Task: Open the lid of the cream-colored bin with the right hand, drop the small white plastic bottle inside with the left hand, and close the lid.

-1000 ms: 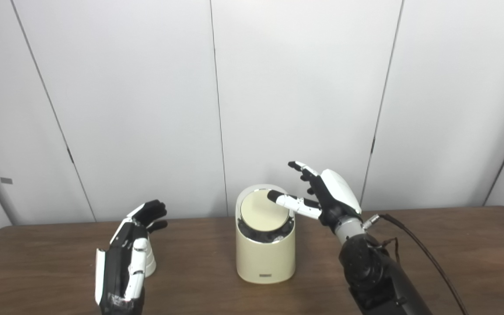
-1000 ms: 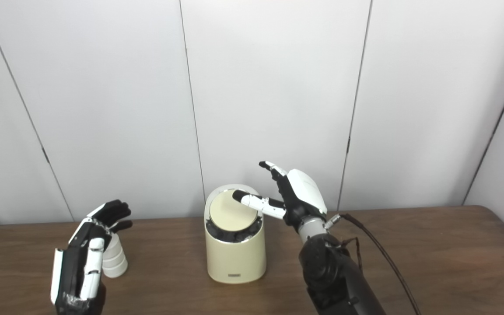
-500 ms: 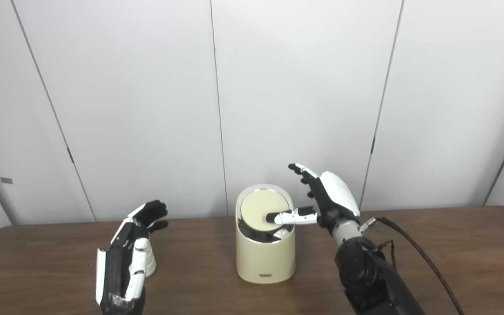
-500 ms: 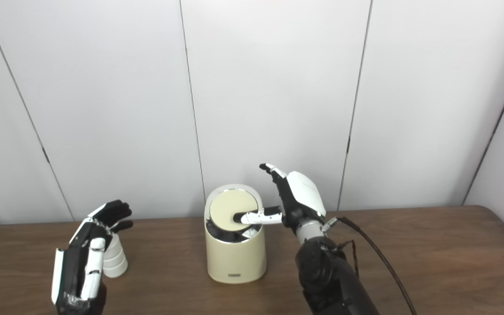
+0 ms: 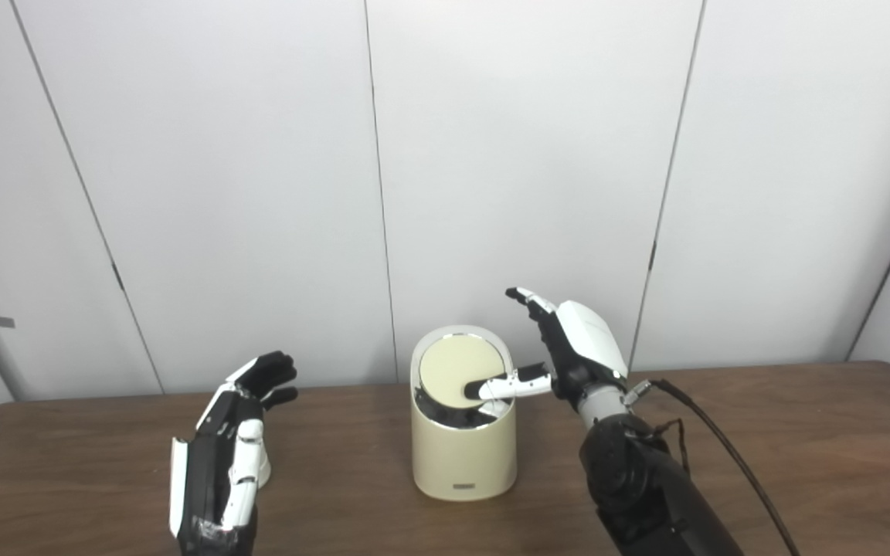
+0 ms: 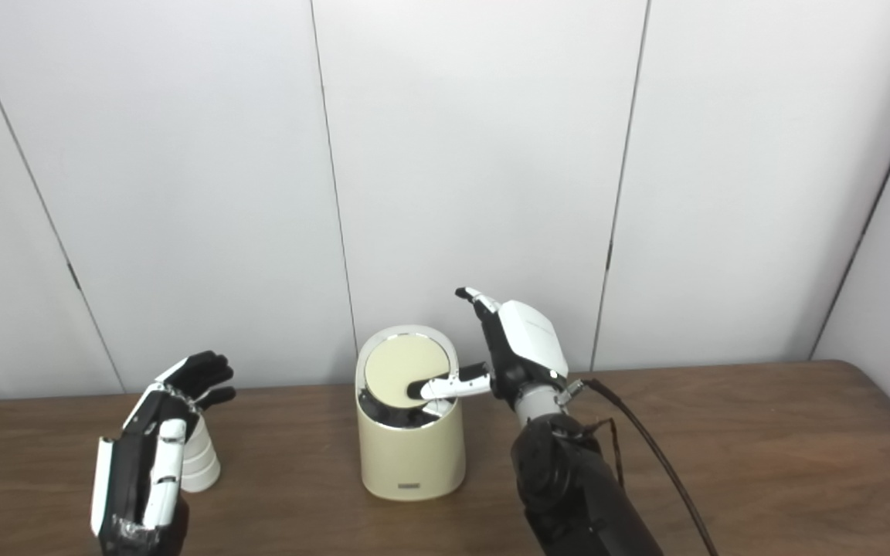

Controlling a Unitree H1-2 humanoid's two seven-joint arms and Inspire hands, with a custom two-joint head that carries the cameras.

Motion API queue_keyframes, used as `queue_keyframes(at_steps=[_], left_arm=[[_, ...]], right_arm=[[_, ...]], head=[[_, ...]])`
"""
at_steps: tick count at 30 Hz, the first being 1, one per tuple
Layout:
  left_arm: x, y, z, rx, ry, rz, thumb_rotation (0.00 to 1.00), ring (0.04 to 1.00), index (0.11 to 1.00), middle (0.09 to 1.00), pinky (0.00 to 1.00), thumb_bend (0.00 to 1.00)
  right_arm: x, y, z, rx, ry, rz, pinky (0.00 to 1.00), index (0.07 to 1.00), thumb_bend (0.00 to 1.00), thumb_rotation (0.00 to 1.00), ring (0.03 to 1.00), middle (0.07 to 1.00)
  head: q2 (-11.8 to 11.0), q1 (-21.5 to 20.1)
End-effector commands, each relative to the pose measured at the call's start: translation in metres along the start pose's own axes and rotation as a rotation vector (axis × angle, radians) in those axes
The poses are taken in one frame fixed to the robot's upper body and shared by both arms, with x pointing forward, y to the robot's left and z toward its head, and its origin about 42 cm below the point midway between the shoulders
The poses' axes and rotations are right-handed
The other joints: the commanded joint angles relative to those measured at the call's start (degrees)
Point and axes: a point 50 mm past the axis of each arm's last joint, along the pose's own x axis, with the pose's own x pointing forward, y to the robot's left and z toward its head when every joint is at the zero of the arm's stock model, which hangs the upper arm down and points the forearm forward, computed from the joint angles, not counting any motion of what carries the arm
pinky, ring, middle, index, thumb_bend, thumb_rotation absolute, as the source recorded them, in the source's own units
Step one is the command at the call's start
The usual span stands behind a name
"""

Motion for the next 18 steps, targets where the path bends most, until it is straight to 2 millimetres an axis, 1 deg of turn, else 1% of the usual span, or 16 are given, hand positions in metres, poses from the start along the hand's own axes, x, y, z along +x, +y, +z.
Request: queue_keyframes(at_steps=[1,4,6,9,14,17,18], left_arm=[[0.0187,-0.0083,0.0158,-0.011,-0.098,-0.008,0.71,0.765,0.758,0.767,0.71,0.24],[0.0189,-0.0084,0.0161,-0.006,-0.102,-0.013,0.71,0.767,0.763,0.770,0.71,0.23],[0.0190,-0.0084,0.0161,-0.004,-0.102,-0.013,0.72,0.768,0.766,0.773,0.71,0.23],[0.0189,-0.0086,0.0162,-0.006,-0.101,-0.011,0.71,0.766,0.766,0.771,0.71,0.23],[0.0189,-0.0092,0.0164,-0.006,-0.101,-0.008,0.71,0.765,0.764,0.770,0.70,0.24],[0.0189,-0.0087,0.0158,-0.006,-0.101,-0.010,0.71,0.769,0.764,0.771,0.71,0.24],[0.0189,-0.0086,0.0156,-0.007,-0.101,-0.009,0.71,0.768,0.763,0.770,0.71,0.24]], right_arm=[[0.0082,-0.0078,0.0125,-0.028,-0.045,-0.028,0.72,0.880,0.98,0.27,0.855,0.891],[0.0080,-0.0082,0.0131,-0.036,-0.052,-0.023,0.73,0.887,0.98,0.15,0.863,0.900],[0.0079,-0.0083,0.0136,-0.051,-0.053,-0.024,0.73,0.887,0.97,0.09,0.864,0.900],[0.0074,-0.0084,0.0143,-0.071,-0.058,-0.027,0.72,0.881,0.97,0.02,0.854,0.890],[0.0071,-0.0092,0.0147,-0.063,-0.068,-0.031,0.69,0.883,0.94,0.00,0.839,0.883],[0.0069,-0.0100,0.0150,-0.042,-0.073,-0.032,0.67,0.883,0.92,0.00,0.828,0.882],[0.0065,-0.0104,0.0150,-0.031,-0.075,-0.033,0.67,0.880,0.91,0.02,0.825,0.881]], head=[[-0.1,0.0],[-0.1,0.0],[-0.1,-0.1],[-0.1,0.0],[-0.1,0.0],[0.0,0.0],[0.0,0.0]])
